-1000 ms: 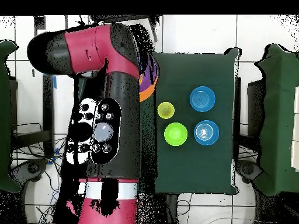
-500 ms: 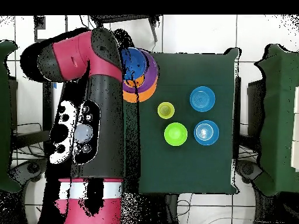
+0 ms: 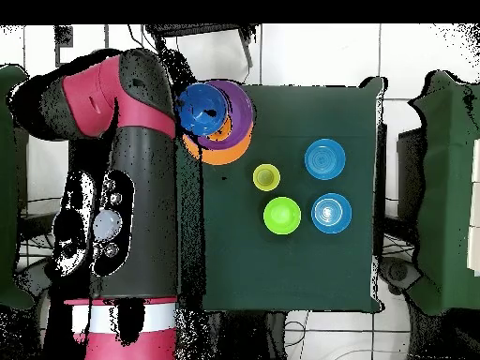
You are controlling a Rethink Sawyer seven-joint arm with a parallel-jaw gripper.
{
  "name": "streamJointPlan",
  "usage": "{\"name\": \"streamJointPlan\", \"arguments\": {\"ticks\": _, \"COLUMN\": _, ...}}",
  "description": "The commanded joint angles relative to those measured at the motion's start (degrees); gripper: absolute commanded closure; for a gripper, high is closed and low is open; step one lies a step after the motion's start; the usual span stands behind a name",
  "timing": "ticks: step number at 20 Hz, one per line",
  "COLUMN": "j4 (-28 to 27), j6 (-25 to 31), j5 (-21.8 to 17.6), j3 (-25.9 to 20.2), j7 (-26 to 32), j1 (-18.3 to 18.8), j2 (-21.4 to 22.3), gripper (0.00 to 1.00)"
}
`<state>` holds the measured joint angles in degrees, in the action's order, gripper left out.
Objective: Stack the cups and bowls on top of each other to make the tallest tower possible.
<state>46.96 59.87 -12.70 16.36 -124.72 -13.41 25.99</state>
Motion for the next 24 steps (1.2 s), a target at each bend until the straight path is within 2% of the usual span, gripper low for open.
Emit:
{"name": "streamJointPlan", "arguments": {"ticks": 1, "j4": 6.97, "j6": 4.27, "j5": -4.31, "j3": -2.62, "j7": 10.61, "j1": 0.55, "j2": 0.37, "gripper": 1.0}}
{"name": "streamJointPlan", "arguments": {"ticks": 11, "j4": 10.76, "j6": -1.61, "j5": -5.2, "j3": -2.42, "j7": 9.59, "j1": 1.06, "j2": 0.94, "gripper": 1.0}}
{"name": "streamJointPlan", "arguments": {"ticks": 24, "j4": 10.37, "j6": -8.9, "j5": -5.6, "j3": -3.43, "j7": 6.72, "j1": 1.35, "j2": -0.85, "gripper": 1.0}}
